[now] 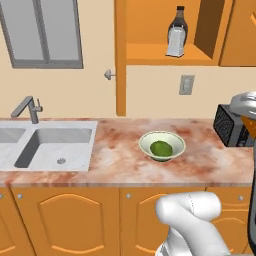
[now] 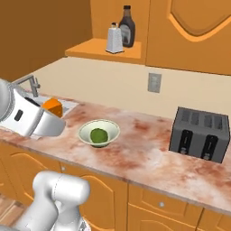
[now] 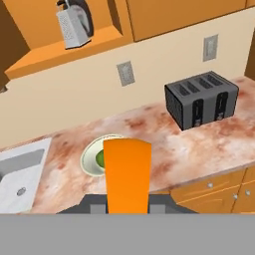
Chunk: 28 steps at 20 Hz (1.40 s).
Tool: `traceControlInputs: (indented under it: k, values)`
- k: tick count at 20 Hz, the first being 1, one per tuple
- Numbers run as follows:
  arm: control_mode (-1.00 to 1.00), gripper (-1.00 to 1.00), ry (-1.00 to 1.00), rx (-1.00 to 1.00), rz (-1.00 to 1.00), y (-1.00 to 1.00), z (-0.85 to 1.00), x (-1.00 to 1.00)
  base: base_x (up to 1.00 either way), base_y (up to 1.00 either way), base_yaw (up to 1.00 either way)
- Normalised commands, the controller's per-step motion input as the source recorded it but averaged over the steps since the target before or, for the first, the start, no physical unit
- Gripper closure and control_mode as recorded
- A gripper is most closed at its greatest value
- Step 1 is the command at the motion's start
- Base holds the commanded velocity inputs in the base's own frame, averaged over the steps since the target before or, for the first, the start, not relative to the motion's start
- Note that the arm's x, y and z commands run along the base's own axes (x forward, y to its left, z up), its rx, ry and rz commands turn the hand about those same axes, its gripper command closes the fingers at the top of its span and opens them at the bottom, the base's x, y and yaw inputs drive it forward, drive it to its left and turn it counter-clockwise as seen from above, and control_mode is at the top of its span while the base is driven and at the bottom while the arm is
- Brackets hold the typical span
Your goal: Pick the cheese from the fridge and the cheese grater from the cabinet and place them next to the salad bowl.
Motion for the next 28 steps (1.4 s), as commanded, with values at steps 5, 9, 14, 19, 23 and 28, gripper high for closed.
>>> traceControlInputs:
  k: [5, 9, 14, 19, 23, 28]
  values:
    - [1.0, 1.0, 0.0, 0.0, 0.0, 0.0, 0.0, 0.0, 0.25, -0.1, -0.24]
    - [1.0, 1.0, 0.0, 0.0, 0.0, 0.0, 0.0, 0.0, 0.36, 0.1, -0.09]
    - [1.0, 1.0, 0.0, 0.0, 0.0, 0.0, 0.0, 0.0, 0.62, -0.02, -0.05]
    - [1.0, 1.0, 0.0, 0.0, 0.0, 0.0, 0.0, 0.0, 0.18, 0.01, -0.04]
    - [1.0, 1.0, 0.0, 0.0, 0.0, 0.0, 0.0, 0.0, 0.01, 0.02, -0.1]
    - [1.0, 1.0, 0.0, 0.0, 0.0, 0.0, 0.0, 0.0, 0.0, 0.0, -0.1]
